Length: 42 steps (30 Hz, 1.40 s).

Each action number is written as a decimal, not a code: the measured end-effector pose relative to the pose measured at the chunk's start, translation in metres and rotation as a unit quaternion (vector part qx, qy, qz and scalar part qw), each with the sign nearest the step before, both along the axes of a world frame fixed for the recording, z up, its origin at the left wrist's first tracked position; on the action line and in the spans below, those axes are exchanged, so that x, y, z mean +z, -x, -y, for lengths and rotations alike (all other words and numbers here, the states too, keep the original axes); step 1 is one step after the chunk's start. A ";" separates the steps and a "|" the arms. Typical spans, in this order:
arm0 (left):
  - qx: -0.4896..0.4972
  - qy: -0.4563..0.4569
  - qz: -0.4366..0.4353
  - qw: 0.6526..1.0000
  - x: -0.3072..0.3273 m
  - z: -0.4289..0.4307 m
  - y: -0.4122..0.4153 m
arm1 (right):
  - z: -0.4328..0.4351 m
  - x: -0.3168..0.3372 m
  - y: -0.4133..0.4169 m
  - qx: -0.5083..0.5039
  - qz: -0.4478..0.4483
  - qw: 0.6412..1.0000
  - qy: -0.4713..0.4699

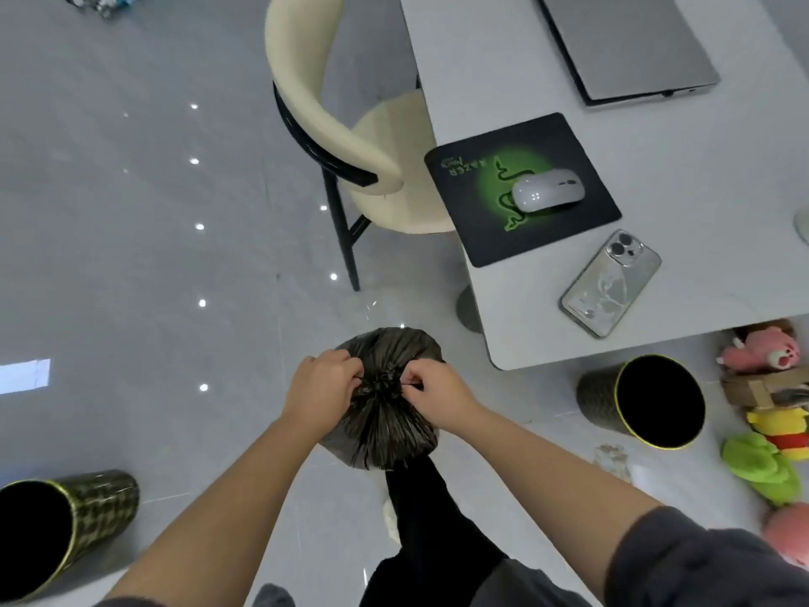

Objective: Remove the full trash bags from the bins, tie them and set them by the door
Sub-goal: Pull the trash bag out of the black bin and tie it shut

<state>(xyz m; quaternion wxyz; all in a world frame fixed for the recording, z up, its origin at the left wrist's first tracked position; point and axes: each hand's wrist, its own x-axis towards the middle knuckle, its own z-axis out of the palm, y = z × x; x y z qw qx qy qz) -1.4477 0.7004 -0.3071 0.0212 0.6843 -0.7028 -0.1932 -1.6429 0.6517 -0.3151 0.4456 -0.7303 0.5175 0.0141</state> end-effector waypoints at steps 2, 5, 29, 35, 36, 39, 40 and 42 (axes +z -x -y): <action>0.008 0.003 0.008 1.000 0.005 0.019 -0.033 | 0.020 0.001 -0.033 0.002 0.016 1.000 0.002; 0.018 0.007 0.007 1.000 0.018 0.052 -0.081 | 0.058 0.010 -0.082 0.008 0.021 1.000 -0.004; -0.032 0.055 0.011 0.998 0.066 0.383 -0.449 | 0.379 0.053 -0.442 -0.037 0.075 0.996 0.045; -0.029 0.067 0.008 0.997 0.061 0.497 -0.486 | 0.495 0.047 -0.479 -0.055 0.086 0.994 0.044; -0.027 0.065 0.007 0.998 0.060 0.517 -0.491 | 0.515 0.046 -0.485 -0.053 0.086 0.994 0.043; -0.020 0.065 0.002 0.998 0.061 0.575 -0.507 | 0.576 0.048 -0.501 -0.056 0.084 0.994 0.037; -0.018 0.068 -0.001 0.998 0.063 0.593 -0.512 | 0.595 0.050 -0.507 -0.058 0.085 0.994 0.037; -0.024 0.076 -0.004 0.997 0.066 0.632 -0.524 | 0.632 0.052 -0.518 -0.062 0.087 0.994 0.036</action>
